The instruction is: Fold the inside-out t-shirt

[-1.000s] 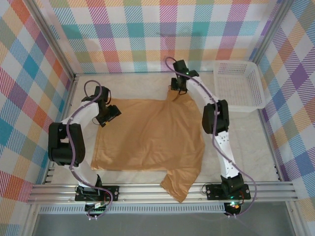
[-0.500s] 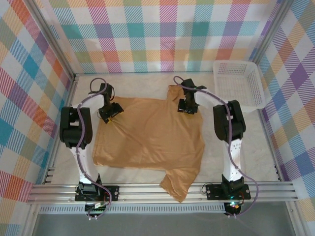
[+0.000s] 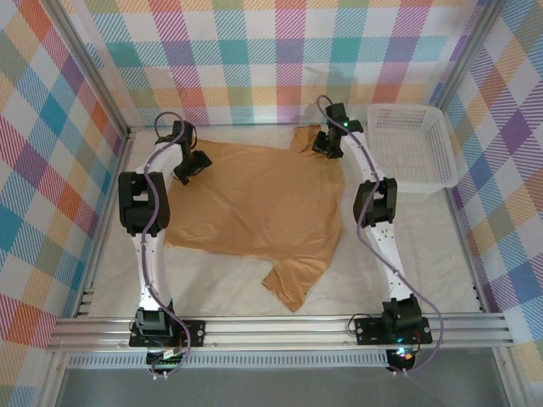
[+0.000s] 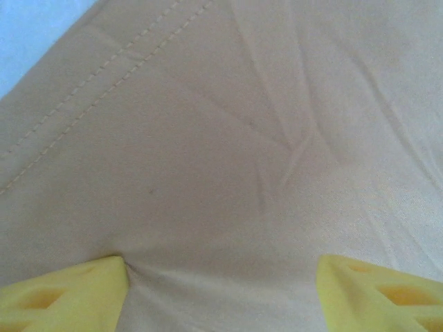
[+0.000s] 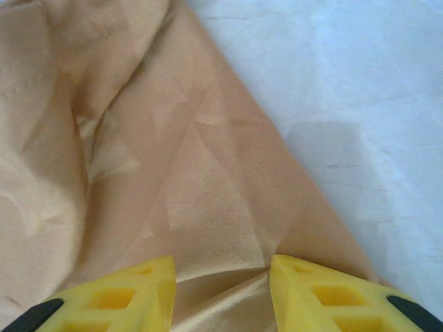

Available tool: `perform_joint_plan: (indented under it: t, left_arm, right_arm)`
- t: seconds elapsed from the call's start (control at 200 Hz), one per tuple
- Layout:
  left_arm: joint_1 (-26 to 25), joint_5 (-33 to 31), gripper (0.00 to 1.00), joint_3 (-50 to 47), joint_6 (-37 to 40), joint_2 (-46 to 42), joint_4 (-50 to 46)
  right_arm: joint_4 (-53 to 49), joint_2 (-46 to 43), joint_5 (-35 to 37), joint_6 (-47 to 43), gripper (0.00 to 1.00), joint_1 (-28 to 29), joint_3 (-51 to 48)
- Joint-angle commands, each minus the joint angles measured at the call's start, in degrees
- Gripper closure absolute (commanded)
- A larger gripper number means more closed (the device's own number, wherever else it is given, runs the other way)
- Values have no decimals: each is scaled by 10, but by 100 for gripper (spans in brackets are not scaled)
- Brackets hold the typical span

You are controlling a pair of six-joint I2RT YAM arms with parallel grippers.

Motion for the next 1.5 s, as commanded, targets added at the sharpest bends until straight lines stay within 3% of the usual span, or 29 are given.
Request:
perform_joint_plan:
  t: [0.0, 0.135, 0.22, 0.325, 0.45, 0.605, 0.835, 0.935, 1.15, 1.325, 1.495]
  left_arm:
    - [11, 0, 27, -9, -3, -17, -48]
    - [13, -48, 26, -88, 2, -142, -61]
    - [18, -88, 26, -154, 2, -228, -86]
    - [35, -111, 27, -255, -4, -329, -105]
    - [72, -92, 31, -379, -15, -413, -98]
    - [105, -40, 35, -489, -21, -456, -57]
    - [109, -26, 36, -538, -33, -423, 3]
    - [109, -27, 43, -542, -35, -400, 32]
    - [109, -44, 81, -545, -25, -380, 42]
    - [109, -57, 96, -553, -24, -405, 33]
    - [110, -69, 100, -558, -21, -428, 16]
  right_arm:
    - [9, -73, -38, -3, 59, -7, -95]
    - [21, -186, -73, -10, 50, 11, -185]
    - [29, -267, -56, -24, 47, 40, -264]
    - [88, -392, -43, -13, 47, 78, -440]
    - [183, -554, -40, 36, 47, 123, -683]
    - [204, -706, -12, 66, 48, 212, -891]
    - [173, -852, 23, 137, 43, 372, -1077]
    - [187, -884, 35, 174, 41, 444, -1143]
    - [210, -841, 55, 209, 41, 575, -1166]
    - [205, -787, 84, 211, 42, 613, -1139]
    - [188, -735, 99, 208, 42, 638, -1119]
